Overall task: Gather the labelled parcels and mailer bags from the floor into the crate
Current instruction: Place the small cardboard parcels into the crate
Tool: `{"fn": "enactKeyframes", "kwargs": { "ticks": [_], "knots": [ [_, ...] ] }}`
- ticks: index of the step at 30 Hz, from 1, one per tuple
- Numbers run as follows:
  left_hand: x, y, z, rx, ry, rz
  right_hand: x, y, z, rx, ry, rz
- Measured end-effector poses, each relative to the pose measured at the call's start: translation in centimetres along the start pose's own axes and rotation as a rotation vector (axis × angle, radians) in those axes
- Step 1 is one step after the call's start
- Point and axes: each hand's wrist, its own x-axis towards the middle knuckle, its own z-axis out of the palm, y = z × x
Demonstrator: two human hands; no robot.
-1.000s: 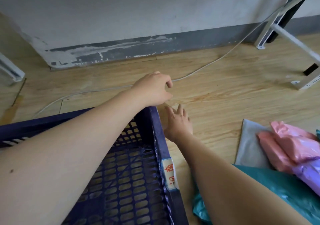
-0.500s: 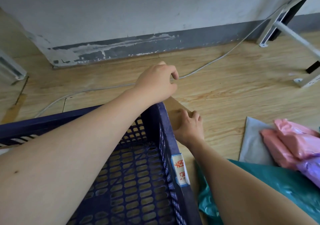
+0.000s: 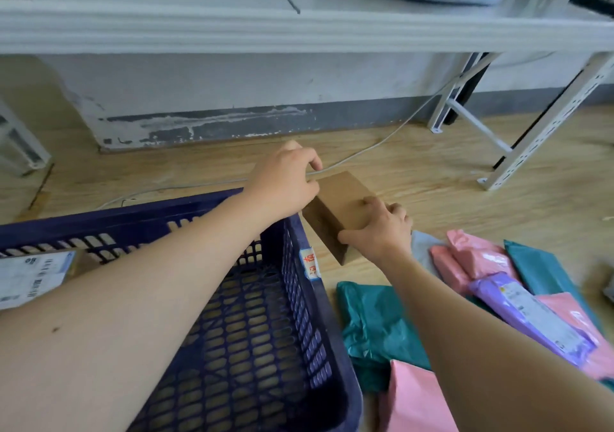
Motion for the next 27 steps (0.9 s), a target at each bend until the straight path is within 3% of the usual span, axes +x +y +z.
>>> {"fn": "enactKeyframes", "kwargs": {
  "ticks": [8,18,22,27],
  "knots": [
    [-8.9,2.9,-5.6,-0.115,0.002,-0.111,-8.1,-2.4,-8.0,0.003,0.058,-0.080],
    [-16.9,0.1,-9.1,-0.448,0.044,-0.566,-16.7,-7.0,-10.5,0.050,0.031,-0.303],
    [-18.7,-0.6,-11.2,-0.750,0.072,-0.751,-19.2,-8.2,-10.0,0.006,-0.007,-0.450],
    [-20.7,-2.1,-13.9,-1.058,0.005,-0.822,-21.1,-10.6,-9.8,-0.091,-0.032,-0.667]
  ]
}}
